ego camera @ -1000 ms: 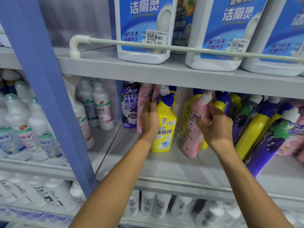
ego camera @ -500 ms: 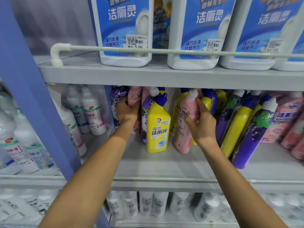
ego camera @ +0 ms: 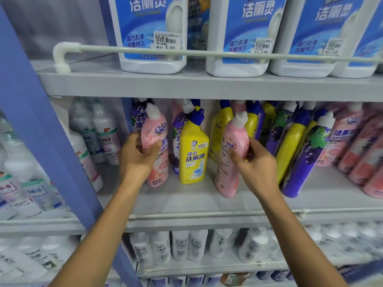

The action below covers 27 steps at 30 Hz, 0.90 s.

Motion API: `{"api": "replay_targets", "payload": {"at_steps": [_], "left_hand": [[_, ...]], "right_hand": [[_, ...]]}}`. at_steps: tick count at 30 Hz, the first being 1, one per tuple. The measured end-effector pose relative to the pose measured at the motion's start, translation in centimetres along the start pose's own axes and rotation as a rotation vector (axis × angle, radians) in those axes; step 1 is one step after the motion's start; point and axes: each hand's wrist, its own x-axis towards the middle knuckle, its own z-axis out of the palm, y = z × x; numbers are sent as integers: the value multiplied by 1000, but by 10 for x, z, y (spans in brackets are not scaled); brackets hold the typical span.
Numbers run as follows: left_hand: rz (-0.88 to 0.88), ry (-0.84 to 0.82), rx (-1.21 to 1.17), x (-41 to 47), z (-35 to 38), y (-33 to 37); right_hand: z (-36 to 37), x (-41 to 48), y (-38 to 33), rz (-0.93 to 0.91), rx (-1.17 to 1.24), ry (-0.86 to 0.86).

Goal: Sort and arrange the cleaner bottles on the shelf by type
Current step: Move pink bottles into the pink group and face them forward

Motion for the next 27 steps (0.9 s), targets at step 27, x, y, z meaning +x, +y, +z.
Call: {"api": "replay_targets", "payload": {"at_steps": [27], "left_hand": [[72, -588, -523, -160, 137, 133]], "right_hand": [[-150, -29, 30, 169, 444, 51]]}}
